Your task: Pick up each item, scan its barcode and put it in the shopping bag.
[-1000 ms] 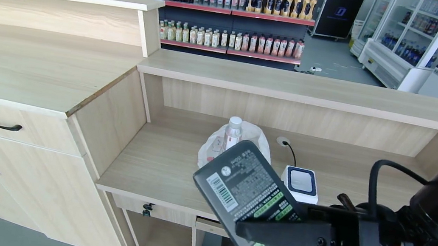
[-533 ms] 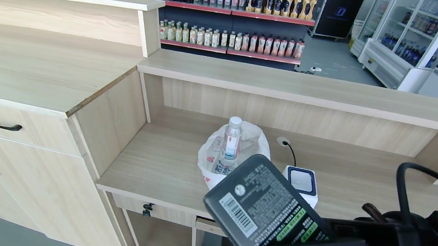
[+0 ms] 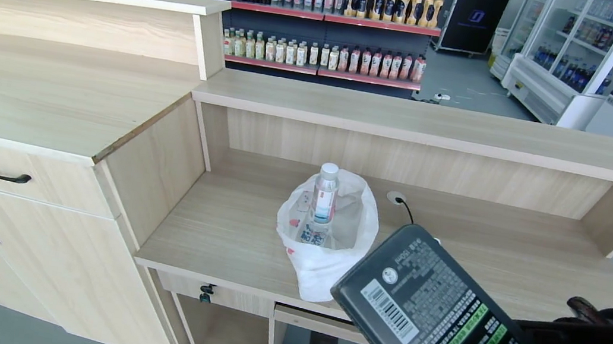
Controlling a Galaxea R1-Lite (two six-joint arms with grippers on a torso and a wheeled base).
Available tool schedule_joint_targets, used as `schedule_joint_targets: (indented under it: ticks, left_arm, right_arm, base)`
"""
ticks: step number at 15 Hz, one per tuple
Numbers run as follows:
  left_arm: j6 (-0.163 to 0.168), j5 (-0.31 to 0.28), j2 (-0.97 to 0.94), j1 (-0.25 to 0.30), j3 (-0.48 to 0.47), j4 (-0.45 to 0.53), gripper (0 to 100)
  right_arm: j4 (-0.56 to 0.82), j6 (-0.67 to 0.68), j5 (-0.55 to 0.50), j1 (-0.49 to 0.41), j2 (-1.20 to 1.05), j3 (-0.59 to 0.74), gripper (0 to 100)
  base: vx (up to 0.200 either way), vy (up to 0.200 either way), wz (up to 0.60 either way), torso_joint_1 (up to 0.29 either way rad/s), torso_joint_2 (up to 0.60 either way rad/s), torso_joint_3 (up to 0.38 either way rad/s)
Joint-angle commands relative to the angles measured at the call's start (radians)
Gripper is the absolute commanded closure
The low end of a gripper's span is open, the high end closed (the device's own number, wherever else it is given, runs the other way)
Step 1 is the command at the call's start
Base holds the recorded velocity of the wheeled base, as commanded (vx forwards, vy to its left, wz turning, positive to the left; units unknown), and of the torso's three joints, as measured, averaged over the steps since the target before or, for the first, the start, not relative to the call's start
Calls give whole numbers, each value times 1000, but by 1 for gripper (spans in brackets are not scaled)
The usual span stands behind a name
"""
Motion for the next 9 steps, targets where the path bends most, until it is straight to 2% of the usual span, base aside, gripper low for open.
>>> schedule_joint_targets:
  ticks: [1,6,9]
  left_arm:
    - [0,0,0,0,0,0,0]
    - [0,0,0,0,0,0,0]
    - [0,0,0,0,0,0,0]
  right_arm:
    - [34,-11,14,-19,-26,-1,100]
    - [161,-82,23,-37,-71,0,100]
    - [175,-94,24,-37,-80,2,100]
  base:
    - [0,0,0,0,0,0]
    - [0,0,0,0,0,0]
    - [0,0,0,0,0,0]
